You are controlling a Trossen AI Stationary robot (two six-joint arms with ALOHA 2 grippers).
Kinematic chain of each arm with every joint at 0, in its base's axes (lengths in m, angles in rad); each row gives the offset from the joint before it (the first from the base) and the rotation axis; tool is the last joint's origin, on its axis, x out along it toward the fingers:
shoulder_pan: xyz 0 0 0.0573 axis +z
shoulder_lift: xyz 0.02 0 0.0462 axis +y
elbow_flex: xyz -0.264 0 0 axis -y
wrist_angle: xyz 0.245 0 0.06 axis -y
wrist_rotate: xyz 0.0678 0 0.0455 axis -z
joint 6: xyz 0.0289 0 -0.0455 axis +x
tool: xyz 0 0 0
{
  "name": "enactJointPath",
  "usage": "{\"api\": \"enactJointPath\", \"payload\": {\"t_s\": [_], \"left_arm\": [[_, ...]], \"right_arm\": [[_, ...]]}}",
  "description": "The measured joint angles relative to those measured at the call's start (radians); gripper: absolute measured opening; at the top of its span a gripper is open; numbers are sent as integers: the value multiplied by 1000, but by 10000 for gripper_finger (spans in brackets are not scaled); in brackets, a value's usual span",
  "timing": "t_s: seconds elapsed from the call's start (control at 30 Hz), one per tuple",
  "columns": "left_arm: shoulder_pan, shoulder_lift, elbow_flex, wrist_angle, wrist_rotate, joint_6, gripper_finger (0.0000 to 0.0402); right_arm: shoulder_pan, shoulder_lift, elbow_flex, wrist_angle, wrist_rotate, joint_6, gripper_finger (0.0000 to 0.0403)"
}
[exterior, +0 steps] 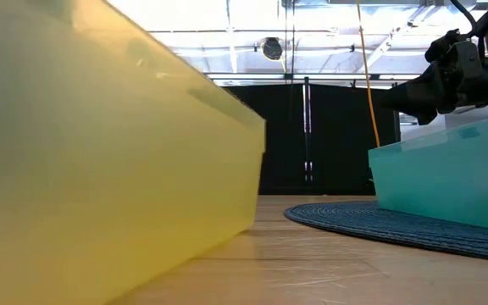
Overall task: Pick and place Granola Bars by type
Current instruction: Put the bottom blue granola bar into the yellow bin
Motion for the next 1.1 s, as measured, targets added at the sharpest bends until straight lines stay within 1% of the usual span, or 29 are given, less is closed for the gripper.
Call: {"api": "enactJointPath", "payload": {"t_s": [0.13, 0.27, 0.37, 0.47, 0.6, 0.63, 0.8, 0.9, 1.1], "left_arm": [[4, 1, -9, 61, 3, 31, 174], [5, 1, -9, 61, 4, 31, 157], [5, 1, -9, 59, 10, 30, 136], [5, 1, -9, 53, 21, 31, 98], [5, 1, -9, 31, 27, 29, 20], [5, 1, -9, 25, 26, 21, 11], [5, -2, -2, -25, 22, -11, 4], [5, -4, 29, -74, 16, -13, 3], [5, -5, 147, -219, -84, -23, 2]], "right_arm": [[0, 0, 0, 0, 0, 0, 135], [0, 0, 0, 0, 0, 0, 135], [0, 0, 0, 0, 0, 0, 135], [0, 0, 0, 0, 0, 0, 135], [0, 0, 0, 0, 0, 0, 134], [0, 0, 0, 0, 0, 0, 134], [0, 0, 0, 0, 0, 0, 134], [0, 0, 0, 0, 0, 0, 135], [0, 0, 0, 0, 0, 0, 135]]}}
